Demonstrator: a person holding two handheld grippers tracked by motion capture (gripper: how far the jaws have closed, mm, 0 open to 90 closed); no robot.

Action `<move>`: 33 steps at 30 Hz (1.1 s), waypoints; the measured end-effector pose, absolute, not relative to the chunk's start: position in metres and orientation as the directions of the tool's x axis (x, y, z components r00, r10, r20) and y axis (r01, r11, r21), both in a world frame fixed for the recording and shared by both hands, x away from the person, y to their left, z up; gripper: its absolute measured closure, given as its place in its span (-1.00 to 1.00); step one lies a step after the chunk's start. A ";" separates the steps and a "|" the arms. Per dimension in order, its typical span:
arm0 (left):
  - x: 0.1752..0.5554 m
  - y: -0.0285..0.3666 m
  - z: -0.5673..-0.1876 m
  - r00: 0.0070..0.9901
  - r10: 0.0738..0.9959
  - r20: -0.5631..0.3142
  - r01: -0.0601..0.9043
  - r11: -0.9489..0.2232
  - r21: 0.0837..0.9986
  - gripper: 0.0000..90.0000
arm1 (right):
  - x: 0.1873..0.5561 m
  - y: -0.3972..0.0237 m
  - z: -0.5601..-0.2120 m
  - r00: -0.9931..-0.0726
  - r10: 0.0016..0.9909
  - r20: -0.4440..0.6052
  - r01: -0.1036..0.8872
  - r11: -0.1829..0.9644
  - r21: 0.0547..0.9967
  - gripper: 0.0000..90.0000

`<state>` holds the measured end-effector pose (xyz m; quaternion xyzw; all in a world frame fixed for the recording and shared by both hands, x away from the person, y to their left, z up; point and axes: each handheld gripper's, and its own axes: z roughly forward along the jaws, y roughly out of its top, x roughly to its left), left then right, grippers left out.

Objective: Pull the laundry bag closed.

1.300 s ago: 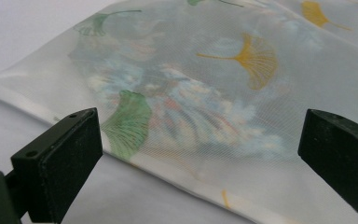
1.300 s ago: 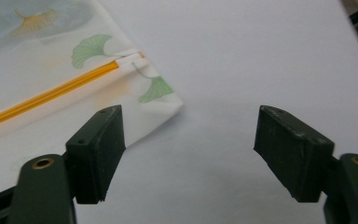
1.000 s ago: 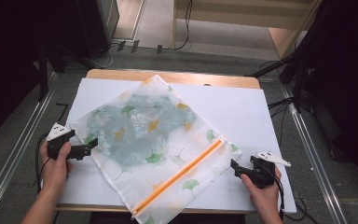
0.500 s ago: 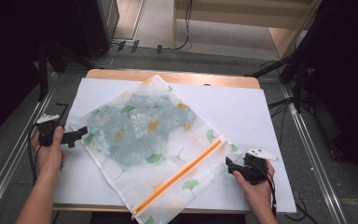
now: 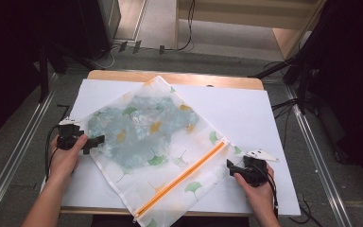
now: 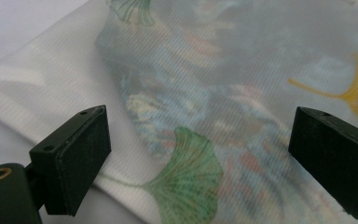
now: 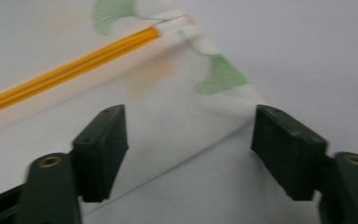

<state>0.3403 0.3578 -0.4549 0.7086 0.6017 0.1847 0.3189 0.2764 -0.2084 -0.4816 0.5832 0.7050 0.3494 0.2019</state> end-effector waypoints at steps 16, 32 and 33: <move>0.335 0.360 -0.459 0.271 0.903 -0.334 0.749 0.020 0.663 -0.91 | 0.289 -0.197 -0.481 -0.242 0.962 0.129 0.702 0.082 0.707 -0.03; 0.327 0.354 -0.457 0.278 0.951 -0.138 0.714 -0.108 0.692 0.94 | 0.293 -0.187 -0.480 -0.310 0.944 0.117 0.694 0.141 0.706 1.00; 0.327 0.354 -0.456 0.291 0.948 -0.133 0.710 -0.121 0.694 0.97 | 0.293 -0.187 -0.479 -0.319 0.942 0.105 0.689 0.155 0.708 1.00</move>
